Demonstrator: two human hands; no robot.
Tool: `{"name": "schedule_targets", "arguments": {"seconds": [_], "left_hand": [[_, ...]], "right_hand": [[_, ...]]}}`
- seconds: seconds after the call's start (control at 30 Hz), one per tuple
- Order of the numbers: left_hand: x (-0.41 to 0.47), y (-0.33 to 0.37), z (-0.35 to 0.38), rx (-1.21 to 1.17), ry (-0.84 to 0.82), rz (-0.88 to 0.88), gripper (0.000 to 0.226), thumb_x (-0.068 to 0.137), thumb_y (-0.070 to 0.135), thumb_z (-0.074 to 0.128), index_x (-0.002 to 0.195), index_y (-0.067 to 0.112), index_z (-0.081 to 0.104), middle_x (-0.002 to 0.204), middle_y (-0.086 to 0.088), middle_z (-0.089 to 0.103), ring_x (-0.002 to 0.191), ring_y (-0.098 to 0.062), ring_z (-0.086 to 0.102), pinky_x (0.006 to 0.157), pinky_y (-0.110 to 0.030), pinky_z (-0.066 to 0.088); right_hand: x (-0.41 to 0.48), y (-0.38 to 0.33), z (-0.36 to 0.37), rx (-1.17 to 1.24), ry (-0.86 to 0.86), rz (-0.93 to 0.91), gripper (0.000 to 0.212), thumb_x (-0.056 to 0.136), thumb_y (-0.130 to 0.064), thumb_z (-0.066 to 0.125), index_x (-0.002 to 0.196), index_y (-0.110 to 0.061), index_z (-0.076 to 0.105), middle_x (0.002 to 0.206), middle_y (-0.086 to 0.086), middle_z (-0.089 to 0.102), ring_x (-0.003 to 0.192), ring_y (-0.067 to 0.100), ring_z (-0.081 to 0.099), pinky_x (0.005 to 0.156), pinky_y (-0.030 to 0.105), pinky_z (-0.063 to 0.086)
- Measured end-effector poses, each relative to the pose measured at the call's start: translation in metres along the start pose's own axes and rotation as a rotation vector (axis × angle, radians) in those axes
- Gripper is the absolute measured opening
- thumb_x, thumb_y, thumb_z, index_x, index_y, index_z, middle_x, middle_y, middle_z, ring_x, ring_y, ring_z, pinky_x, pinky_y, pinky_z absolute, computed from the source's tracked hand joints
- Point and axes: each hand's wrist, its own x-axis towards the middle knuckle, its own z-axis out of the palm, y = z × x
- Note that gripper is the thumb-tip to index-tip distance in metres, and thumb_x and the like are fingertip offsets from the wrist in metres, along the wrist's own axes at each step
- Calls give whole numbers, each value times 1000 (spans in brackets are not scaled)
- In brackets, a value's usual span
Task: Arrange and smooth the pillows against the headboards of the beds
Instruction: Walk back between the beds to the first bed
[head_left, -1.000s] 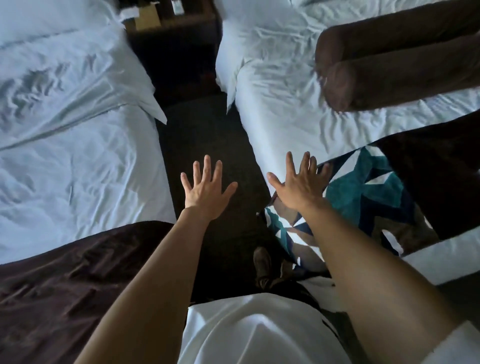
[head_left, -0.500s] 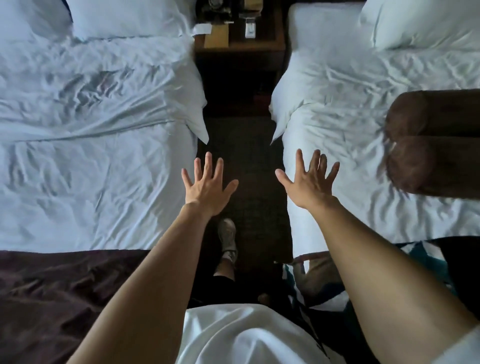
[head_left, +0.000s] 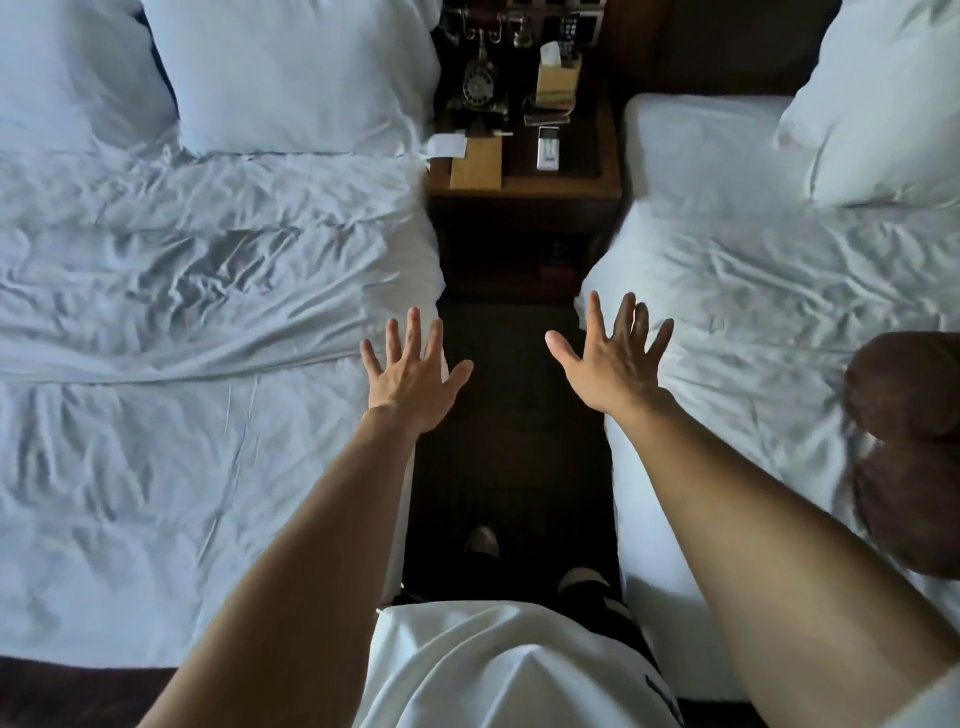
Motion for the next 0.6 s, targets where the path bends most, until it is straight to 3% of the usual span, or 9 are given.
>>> {"name": "schedule_targets", "arguments": {"seconds": [0.27,0.6], "left_hand": [[95,0,-26,-36,1,-47,80,96,73,17,161,30,0,169,-3,-15,154,-32,-14,118,-63,-9],[222,37,-57,-122,34,-230,80,95,75,16,161,33,0,169,-2,-17,154,-31,-16,117,-62,-12]], "right_hand": [[110,-14,-11,-43,-30,-64,91,87,-82,6,160,-27,0,165,24,0,153,38,-2,116,63,-11],[292,-22,-54,-140,-16,-220,91,87,-82,7,160,-27,3,166,23,1,153,39,-4,118,63,-11]]}}
